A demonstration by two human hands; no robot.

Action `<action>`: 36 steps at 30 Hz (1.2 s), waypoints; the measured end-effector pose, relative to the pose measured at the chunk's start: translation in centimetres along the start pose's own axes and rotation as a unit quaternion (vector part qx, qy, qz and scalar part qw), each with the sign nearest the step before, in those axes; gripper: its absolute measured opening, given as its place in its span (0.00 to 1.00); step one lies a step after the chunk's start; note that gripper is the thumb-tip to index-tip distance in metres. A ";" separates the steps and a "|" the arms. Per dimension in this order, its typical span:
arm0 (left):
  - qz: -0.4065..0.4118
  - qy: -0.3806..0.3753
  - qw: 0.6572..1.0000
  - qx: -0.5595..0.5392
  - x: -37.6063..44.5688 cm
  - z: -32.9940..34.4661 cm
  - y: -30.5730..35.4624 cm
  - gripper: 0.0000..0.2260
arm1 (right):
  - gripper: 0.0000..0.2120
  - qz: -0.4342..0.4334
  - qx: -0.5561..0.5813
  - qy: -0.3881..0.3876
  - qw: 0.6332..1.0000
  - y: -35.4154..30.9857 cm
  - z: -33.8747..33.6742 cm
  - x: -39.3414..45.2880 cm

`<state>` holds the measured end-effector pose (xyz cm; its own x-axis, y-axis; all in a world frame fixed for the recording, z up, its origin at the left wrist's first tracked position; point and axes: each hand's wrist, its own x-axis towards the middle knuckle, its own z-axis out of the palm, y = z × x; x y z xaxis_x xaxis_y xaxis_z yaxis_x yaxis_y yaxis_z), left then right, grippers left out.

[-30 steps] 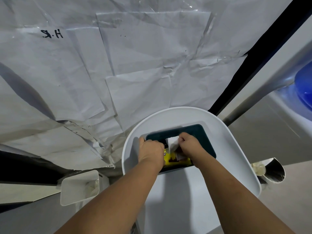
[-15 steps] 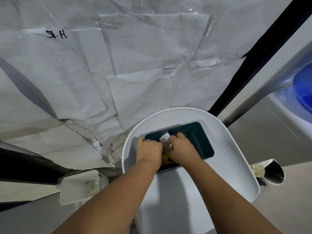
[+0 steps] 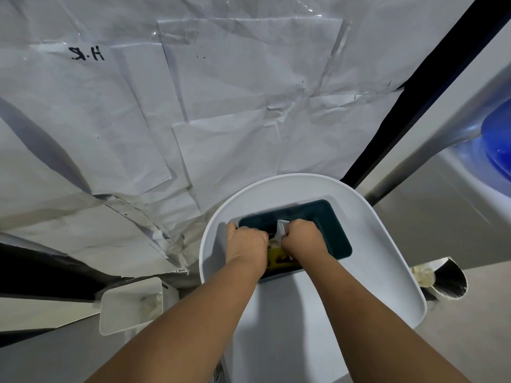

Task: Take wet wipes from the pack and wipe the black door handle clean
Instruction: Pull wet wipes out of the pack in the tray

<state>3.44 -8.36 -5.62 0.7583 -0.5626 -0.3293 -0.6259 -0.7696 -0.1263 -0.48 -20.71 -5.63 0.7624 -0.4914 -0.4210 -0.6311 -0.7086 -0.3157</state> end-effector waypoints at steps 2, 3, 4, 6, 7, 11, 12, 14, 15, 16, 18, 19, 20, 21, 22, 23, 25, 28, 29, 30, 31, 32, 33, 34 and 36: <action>0.004 0.000 1.000 0.005 0.1 0.0 0.0 0.06 | 0.11 0.010 0.063 -0.008 0.998 0.8 -0.5 0.1; 0.005 0.000 1.000 0.006 0.1 0.1 0.0 0.06 | 0.10 0.012 0.093 -0.017 0.995 1.1 -0.6 0.2; 0.005 0.000 1.000 0.006 0.2 0.1 0.0 0.06 | 0.08 0.015 0.128 -0.026 0.991 1.4 -0.7 0.4; 0.004 -0.002 1.000 0.007 0.3 0.1 0.0 0.05 | 0.06 0.023 0.197 -0.040 0.979 1.8 -0.8 0.6; 0.004 -0.004 1.000 0.009 0.3 0.1 0.1 0.05 | 0.07 0.027 0.214 -0.046 0.975 1.9 -1.0 0.6; 0.001 -0.008 1.000 0.013 0.3 0.1 0.1 0.05 | 0.11 0.063 0.274 -0.069 0.957 1.7 -1.8 0.1; 0.000 -0.010 1.000 0.012 0.3 0.0 0.2 0.05 | 0.11 0.074 0.296 -0.065 0.950 1.6 -1.9 0.1; -0.001 -0.016 1.000 0.016 0.2 -0.2 0.2 0.04 | 0.12 0.098 0.316 -0.039 0.943 1.4 -2.1 0.2; -0.001 -0.017 1.000 0.020 0.1 -0.2 0.2 0.04 | 0.12 0.115 0.336 -0.025 0.935 1.3 -2.2 0.2; -0.001 -0.018 1.000 0.023 0.1 -0.3 0.2 0.04 | 0.12 0.128 0.365 -0.011 0.922 1.2 -2.3 0.2; -0.001 -0.019 0.999 0.027 0.1 -0.4 0.3 0.06 | 0.10 0.129 0.413 0.035 0.901 1.1 -2.7 0.3; -0.001 -0.021 0.999 0.028 0.0 -0.4 0.2 0.06 | 0.09 0.114 0.417 0.059 0.900 1.1 -2.8 0.3; -0.001 -0.022 0.999 0.027 0.0 -0.5 0.2 0.06 | 0.08 0.105 0.429 0.077 0.894 1.1 -2.8 0.3; -0.002 -0.020 0.999 0.026 -0.1 -0.5 0.2 0.06 | 0.08 0.105 0.454 0.081 0.881 1.0 -3.0 0.0; -0.003 -0.019 0.999 0.027 -0.1 -0.5 0.2 0.06 | 0.07 0.105 0.485 0.079 0.865 0.8 -3.2 -0.2; -0.004 -0.022 0.999 0.029 -0.1 -0.6 0.2 0.06 | 0.07 0.102 0.508 0.080 0.852 0.8 -3.4 -0.3; -0.003 -0.029 0.999 0.035 -0.2 -0.7 0.2 0.06 | 0.06 0.080 0.512 0.094 0.850 0.8 -3.9 -0.3; 0.000 -0.028 0.999 0.037 -0.2 -0.7 0.2 0.06 | 0.06 0.020 0.467 0.128 0.875 0.7 -5.1 -0.7; 0.000 -0.019 0.999 0.031 -0.2 -0.5 0.1 0.07 | 0.06 -0.003 0.445 0.152 0.883 0.5 -5.4 -1.0; 0.000 -0.007 1.000 0.023 -0.2 -0.4 0.0 0.08 | 0.07 -0.025 0.414 0.182 0.892 0.5 -5.7 -1.4; 0.000 0.004 1.000 0.015 -0.2 -0.2 0.0 0.09 | 0.07 -0.052 0.368 0.221 0.902 0.4 -5.9 -2.0; 0.000 0.014 1.000 0.004 -0.2 -0.1 -0.1 0.09 | 0.08 -0.085 0.306 0.253 0.914 0.3 -6.0 -2.5; 0.000 0.021 1.000 -0.007 -0.3 -0.1 -0.2 0.09 | 0.07 -0.120 0.230 0.276 0.925 0.3 -5.9 -2.9; -0.001 0.027 1.000 -0.016 -0.3 -0.1 -0.2 0.09 | 0.06 -0.153 0.152 0.273 0.938 0.3 -5.6 -3.3; -0.004 0.034 0.999 -0.020 -0.3 -0.4 -0.3 0.08 | 0.07 -0.187 0.006 0.181 0.966 0.0 -4.2 -3.1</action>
<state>3.44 -8.08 -5.13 0.7741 -0.5750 -0.2647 -0.6137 -0.7843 -0.0909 -2.26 -21.34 -0.75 0.9363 -0.3480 0.0477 -0.3015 -0.8660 -0.3989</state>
